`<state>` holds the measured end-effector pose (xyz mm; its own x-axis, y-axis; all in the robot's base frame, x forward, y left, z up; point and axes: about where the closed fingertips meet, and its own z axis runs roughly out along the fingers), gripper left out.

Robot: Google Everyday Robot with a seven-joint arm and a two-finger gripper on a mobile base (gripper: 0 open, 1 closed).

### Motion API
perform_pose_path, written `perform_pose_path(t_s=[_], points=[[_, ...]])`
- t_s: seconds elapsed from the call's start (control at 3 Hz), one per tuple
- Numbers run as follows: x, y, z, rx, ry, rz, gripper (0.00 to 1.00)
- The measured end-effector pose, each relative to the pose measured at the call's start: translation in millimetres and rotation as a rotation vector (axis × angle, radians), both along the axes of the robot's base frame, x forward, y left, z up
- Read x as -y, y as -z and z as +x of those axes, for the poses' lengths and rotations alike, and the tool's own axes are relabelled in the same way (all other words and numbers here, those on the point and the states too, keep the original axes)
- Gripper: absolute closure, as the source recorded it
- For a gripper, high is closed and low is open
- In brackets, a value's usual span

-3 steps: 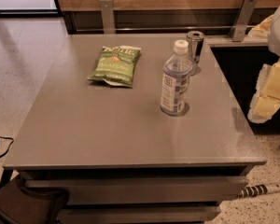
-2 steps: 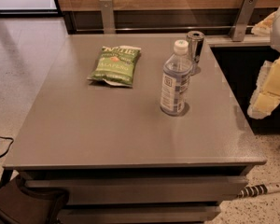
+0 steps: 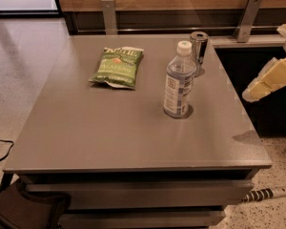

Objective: Pick redbull can

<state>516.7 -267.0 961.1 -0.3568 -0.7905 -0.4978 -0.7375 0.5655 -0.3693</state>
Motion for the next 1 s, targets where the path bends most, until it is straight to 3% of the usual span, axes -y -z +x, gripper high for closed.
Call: perform_pose_path(t_s=[0.67,1.0], points=[[8,0,98,0.321,0.081,0.342,0.00],[-3,1,128,0.405,0.053,0.459,0.00]])
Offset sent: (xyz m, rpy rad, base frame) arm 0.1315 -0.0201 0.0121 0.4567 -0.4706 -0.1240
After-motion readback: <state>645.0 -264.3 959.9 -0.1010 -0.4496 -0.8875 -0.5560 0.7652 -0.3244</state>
